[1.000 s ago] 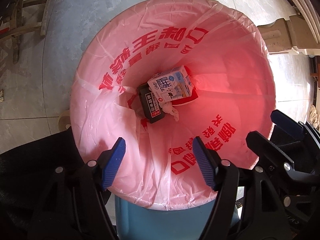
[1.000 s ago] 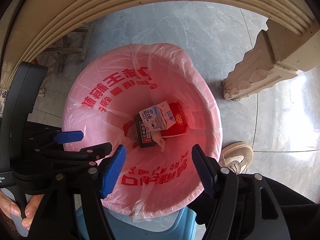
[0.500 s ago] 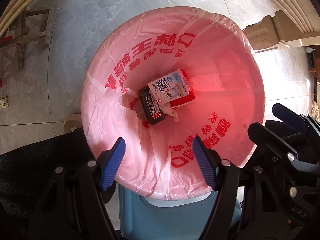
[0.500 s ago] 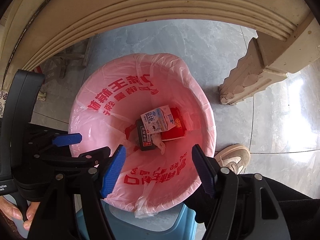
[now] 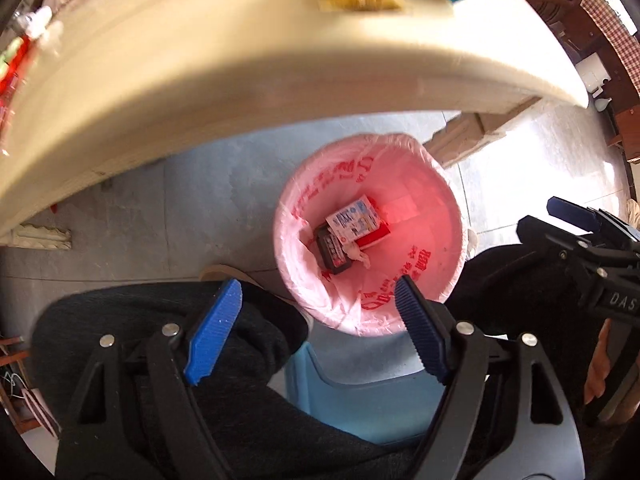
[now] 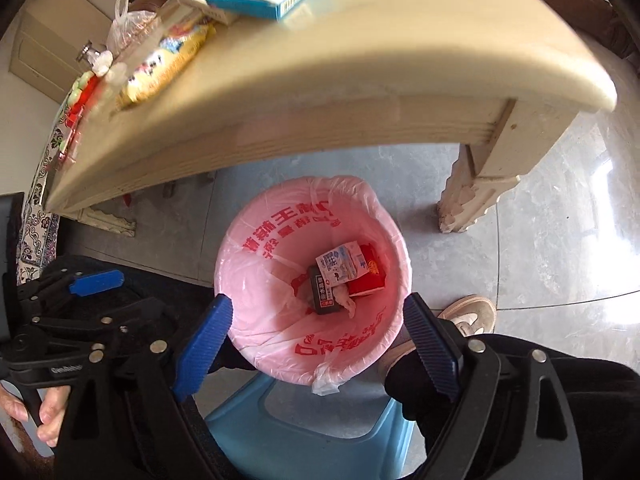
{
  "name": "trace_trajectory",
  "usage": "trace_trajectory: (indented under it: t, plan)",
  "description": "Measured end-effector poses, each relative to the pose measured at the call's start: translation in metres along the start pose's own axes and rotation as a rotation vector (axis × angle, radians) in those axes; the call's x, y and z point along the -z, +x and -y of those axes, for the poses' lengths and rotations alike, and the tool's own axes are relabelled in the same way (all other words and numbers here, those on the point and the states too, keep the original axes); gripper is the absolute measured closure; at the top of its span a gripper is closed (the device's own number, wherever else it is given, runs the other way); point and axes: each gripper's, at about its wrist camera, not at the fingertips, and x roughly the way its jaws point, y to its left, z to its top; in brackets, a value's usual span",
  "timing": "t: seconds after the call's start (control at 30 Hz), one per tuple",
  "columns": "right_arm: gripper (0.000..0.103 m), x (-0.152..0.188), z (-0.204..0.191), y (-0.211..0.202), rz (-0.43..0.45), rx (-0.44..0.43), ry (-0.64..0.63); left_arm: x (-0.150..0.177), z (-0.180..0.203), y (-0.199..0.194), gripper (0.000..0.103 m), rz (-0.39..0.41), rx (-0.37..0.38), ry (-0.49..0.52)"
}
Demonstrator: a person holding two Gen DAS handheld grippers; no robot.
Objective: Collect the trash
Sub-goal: 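Raise both open tools from the bin back toward the table, then reach the left tool to the yellow candy bar while the right tool reaches the blue medicine box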
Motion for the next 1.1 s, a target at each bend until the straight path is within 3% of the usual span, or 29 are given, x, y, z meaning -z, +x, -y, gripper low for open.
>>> trace_trajectory:
  t: [0.1, 0.17, 0.3, 0.37, 0.53, 0.77, 1.1]
  plan:
    - [0.015, -0.024, -0.007, -0.041, 0.055, -0.003, -0.034, -0.017, -0.011, -0.055, 0.024, 0.093, -0.016, 0.013]
    - [0.008, -0.043, -0.013, -0.070, 0.096, -0.003, -0.058, -0.032, -0.015, -0.089, 0.020, 0.141, -0.015, 0.026]
    - [0.007, -0.082, -0.024, -0.129, 0.180, -0.038, -0.097, -0.062, -0.018, -0.155, 0.019, 0.241, -0.057, 0.070]
    - [0.007, -0.101, -0.028, -0.153, 0.205, -0.060, -0.100, -0.074, -0.013, -0.181, 0.019, 0.271, -0.080, 0.098]
    - [0.007, -0.139, -0.033, -0.187, 0.224, -0.108, -0.086, -0.099, 0.000, -0.225, 0.017, 0.293, -0.033, 0.149]
    - [0.007, -0.164, -0.037, -0.188, 0.207, -0.116, -0.076, -0.117, 0.017, -0.220, 0.014, 0.274, -0.078, 0.202]
    - [0.007, -0.175, -0.026, -0.146, 0.122, -0.135, -0.016, -0.134, 0.028, -0.169, 0.014, 0.175, -0.081, 0.228]
